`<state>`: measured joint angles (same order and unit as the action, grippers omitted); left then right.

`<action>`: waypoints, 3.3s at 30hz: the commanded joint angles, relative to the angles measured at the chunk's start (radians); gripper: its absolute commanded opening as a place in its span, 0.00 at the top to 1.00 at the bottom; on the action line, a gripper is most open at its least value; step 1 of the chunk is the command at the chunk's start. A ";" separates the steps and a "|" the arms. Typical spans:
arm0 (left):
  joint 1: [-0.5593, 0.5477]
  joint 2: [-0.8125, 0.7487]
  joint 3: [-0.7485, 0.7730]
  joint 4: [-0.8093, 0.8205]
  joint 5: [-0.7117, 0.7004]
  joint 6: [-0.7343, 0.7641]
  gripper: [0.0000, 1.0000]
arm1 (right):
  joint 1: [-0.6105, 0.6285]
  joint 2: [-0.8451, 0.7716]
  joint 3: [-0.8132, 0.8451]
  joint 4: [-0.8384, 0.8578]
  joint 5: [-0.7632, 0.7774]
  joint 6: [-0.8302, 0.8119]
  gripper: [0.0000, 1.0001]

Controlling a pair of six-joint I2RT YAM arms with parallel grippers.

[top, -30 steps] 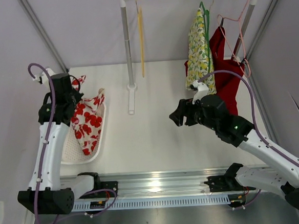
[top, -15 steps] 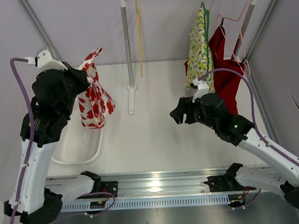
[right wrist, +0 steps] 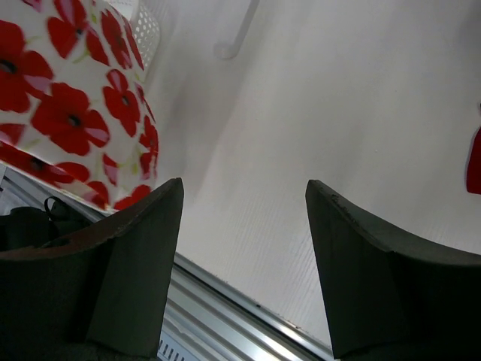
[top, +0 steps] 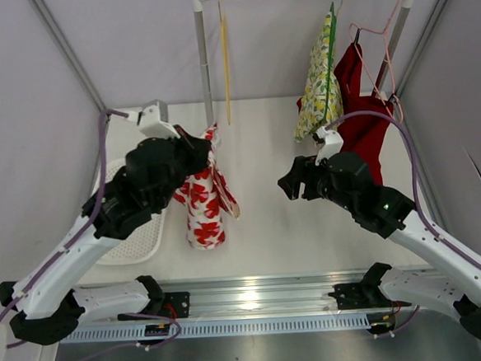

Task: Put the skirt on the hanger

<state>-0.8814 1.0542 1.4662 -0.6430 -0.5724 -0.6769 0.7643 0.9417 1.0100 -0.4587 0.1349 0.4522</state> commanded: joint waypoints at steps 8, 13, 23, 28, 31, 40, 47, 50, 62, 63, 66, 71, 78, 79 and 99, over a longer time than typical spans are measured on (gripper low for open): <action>-0.042 0.171 0.023 0.253 0.037 -0.038 1.00 | -0.023 -0.047 0.029 -0.020 0.000 0.009 0.28; -0.042 0.188 0.019 0.253 0.046 -0.035 1.00 | -0.019 -0.040 -0.011 0.043 -0.095 0.037 0.32; -0.042 0.188 0.013 0.244 0.040 -0.027 1.00 | 0.219 0.035 -0.157 0.198 -0.003 0.149 0.38; -0.042 0.188 0.008 0.243 0.049 -0.029 1.00 | 0.276 0.072 -0.166 0.203 0.104 0.184 0.35; -0.042 0.182 0.000 0.247 0.054 -0.032 1.00 | 0.276 0.086 -0.172 0.213 0.124 0.187 0.34; -0.042 0.178 -0.015 0.249 0.059 -0.038 1.00 | 0.280 0.146 -0.185 0.307 0.187 0.224 0.35; -0.042 0.141 -0.053 0.246 0.065 -0.059 1.00 | 0.290 0.190 -0.211 0.365 0.272 0.258 0.46; -0.042 0.121 -0.078 0.240 0.060 -0.059 1.00 | 0.300 0.224 -0.220 0.397 0.282 0.269 0.47; -0.042 -0.092 -0.358 0.256 -0.004 -0.144 1.00 | 0.329 0.180 -0.170 0.247 0.457 0.275 0.95; -0.042 -0.108 -0.378 0.259 -0.010 -0.151 1.00 | 0.329 0.161 -0.156 0.211 0.479 0.261 0.97; -0.042 -0.163 -0.463 0.269 -0.026 -0.190 1.00 | 0.310 0.088 -0.096 0.100 0.535 0.229 1.00; -0.022 -0.188 -0.567 0.367 -0.011 -0.225 1.00 | 0.231 0.084 0.025 0.051 0.557 0.089 1.00; 0.206 -0.116 -0.655 0.696 0.216 -0.199 1.00 | -0.029 0.244 0.272 0.117 0.387 -0.128 1.00; 0.232 -0.082 -0.650 0.742 0.288 -0.184 1.00 | -0.077 0.282 0.324 0.136 0.355 -0.147 1.00; 0.315 -0.092 -1.080 1.234 0.502 -0.257 0.87 | -0.082 0.119 0.076 0.003 0.301 -0.037 1.00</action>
<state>-0.5560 1.0248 0.5564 0.5484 0.0154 -0.8730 0.6689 1.1641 1.2270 -0.4213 0.3508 0.3298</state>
